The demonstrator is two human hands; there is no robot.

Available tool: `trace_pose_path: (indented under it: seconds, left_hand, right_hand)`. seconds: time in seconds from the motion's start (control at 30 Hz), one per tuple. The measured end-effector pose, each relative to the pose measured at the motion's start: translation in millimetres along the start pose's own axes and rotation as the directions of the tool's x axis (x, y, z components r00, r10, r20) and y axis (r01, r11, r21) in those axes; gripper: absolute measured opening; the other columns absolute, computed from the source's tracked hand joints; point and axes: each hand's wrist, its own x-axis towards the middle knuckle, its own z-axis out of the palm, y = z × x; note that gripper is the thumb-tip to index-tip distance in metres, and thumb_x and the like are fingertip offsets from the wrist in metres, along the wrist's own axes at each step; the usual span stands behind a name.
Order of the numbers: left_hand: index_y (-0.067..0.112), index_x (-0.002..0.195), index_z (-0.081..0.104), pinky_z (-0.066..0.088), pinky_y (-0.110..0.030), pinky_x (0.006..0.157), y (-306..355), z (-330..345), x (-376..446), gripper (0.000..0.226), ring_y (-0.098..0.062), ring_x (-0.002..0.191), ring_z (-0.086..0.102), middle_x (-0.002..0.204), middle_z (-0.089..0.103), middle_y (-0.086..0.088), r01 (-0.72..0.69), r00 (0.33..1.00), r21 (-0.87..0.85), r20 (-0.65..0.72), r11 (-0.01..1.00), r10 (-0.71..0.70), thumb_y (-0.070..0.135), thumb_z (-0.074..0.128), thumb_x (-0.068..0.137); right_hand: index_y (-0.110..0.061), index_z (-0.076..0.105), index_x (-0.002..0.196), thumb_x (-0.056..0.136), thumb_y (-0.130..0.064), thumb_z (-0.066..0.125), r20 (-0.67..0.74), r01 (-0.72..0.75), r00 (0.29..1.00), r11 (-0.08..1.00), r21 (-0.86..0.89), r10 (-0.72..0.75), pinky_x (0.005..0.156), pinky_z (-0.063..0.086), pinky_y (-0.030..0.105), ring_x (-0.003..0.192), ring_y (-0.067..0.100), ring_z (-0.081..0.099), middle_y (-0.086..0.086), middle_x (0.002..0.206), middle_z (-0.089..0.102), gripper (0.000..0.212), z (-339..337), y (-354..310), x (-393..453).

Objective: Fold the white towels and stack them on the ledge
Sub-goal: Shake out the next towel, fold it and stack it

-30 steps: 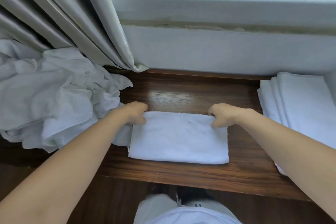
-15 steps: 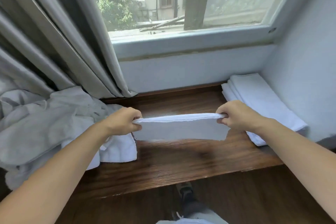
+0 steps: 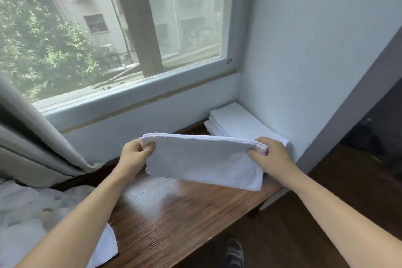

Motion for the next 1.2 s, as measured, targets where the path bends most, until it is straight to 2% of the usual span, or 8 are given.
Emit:
trace_pose_path:
  seconds: [0.17, 0.3, 0.37, 0.53, 0.67, 0.8, 1.07, 1.2]
  left_hand:
    - [0.027, 0.116, 0.063, 0.050, -0.036, 0.089, -11, 70, 46, 0.035, -0.017, 0.110, 0.062, 0.113, 0.065, 0.006, 0.043, 0.999, 0.177, 0.022, 0.983, -0.048, 0.050, 0.048, 0.095]
    - [0.014, 0.096, 0.036, 0.042, -0.041, 0.068, 18, 123, 98, 0.023, -0.031, 0.082, 0.057, 0.082, 0.060, -0.005, -0.064, 0.997, 0.392, -0.007, 0.918, 0.073, 0.033, 0.046, 0.105]
    - [0.017, 0.101, 0.036, 0.042, -0.043, 0.068, 40, 148, 134, 0.019, -0.035, 0.079, 0.056, 0.079, 0.061, -0.007, -0.140, 0.988, 0.478, 0.015, 0.867, 0.151, 0.032, 0.046, 0.106]
    - [0.020, 0.128, 0.046, 0.048, -0.043, 0.077, 92, 229, 225, 0.033, -0.029, 0.092, 0.059, 0.101, 0.063, -0.001, -0.270, 0.963, 0.543, 0.165, 0.795, 0.214, 0.042, 0.050, 0.104]
    - [0.009, 0.135, 0.043, 0.053, -0.045, 0.082, 80, 290, 267, 0.048, -0.037, 0.105, 0.062, 0.119, 0.063, -0.013, -0.277, 0.950, 0.721, 0.307, 0.636, 0.066, 0.044, 0.051, 0.103]
    - [0.004, 0.129, 0.042, 0.046, -0.041, 0.076, 41, 308, 278, 0.037, -0.040, 0.103, 0.063, 0.119, 0.063, -0.019, -0.329, 0.941, 0.855, 0.331, 0.401, 0.067, 0.035, 0.039, 0.109]
    - [0.008, 0.135, 0.045, 0.052, -0.047, 0.074, 46, 315, 291, 0.028, -0.041, 0.102, 0.060, 0.123, 0.058, -0.018, -0.442, 0.893, 0.795, 0.350, 0.416, 0.282, 0.016, 0.039, 0.109]
    - [0.007, 0.133, 0.043, 0.057, -0.044, 0.080, 50, 325, 287, 0.035, -0.034, 0.108, 0.062, 0.124, 0.057, -0.014, -0.420, 0.904, 0.890, 0.392, 0.176, 0.170, 0.014, 0.056, 0.101]
  right_hand:
    - [-0.013, 0.062, 0.079, 0.089, -0.036, 0.073, 0.000, -0.127, 0.992, 0.991, 0.033, 0.127, 0.062, 0.041, 0.034, 0.062, 0.017, 0.053, 0.007, 0.069, 0.060, 0.027, -13, 52, 8]
    - [-0.017, 0.068, 0.082, 0.092, -0.030, 0.074, -0.036, -0.179, 0.982, 0.974, 0.139, 0.186, 0.063, 0.048, 0.031, 0.074, 0.022, 0.066, 0.004, 0.075, 0.069, 0.018, -31, 66, 34]
    - [-0.007, 0.068, 0.084, 0.090, -0.026, 0.075, -0.075, -0.227, 0.964, 0.936, 0.268, 0.255, 0.063, 0.048, 0.027, 0.076, 0.025, 0.067, 0.007, 0.078, 0.070, 0.021, -44, 71, 55]
    - [-0.008, 0.072, 0.117, 0.095, -0.015, 0.072, 0.019, -0.364, 0.845, 0.548, 0.753, 0.534, 0.090, 0.059, 0.047, 0.104, 0.028, 0.074, 0.008, 0.111, 0.078, 0.023, -65, 95, 102]
    - [-0.012, 0.070, 0.118, 0.095, -0.010, 0.070, 0.038, -0.391, 0.726, 0.366, 0.845, 0.687, 0.082, 0.059, 0.041, 0.102, 0.024, 0.075, 0.005, 0.112, 0.078, 0.023, -49, 118, 114]
    - [-0.011, 0.071, 0.112, 0.095, -0.016, 0.072, 0.084, -0.535, 0.610, 0.332, 0.777, 0.788, 0.076, 0.060, 0.039, 0.099, 0.026, 0.074, 0.006, 0.107, 0.078, 0.017, -34, 131, 99]
    - [-0.019, 0.069, 0.111, 0.099, -0.008, 0.065, 0.012, -0.517, 0.711, 0.512, 0.686, 0.703, 0.072, 0.063, 0.038, 0.091, 0.017, 0.077, -0.004, 0.101, 0.079, 0.017, -30, 127, 96]
    - [-0.015, 0.069, 0.113, 0.098, -0.007, 0.064, 0.164, -0.628, 0.660, 0.417, 0.657, 0.733, 0.066, 0.063, 0.039, 0.091, 0.026, 0.077, 0.005, 0.104, 0.078, 0.018, -24, 126, 96]
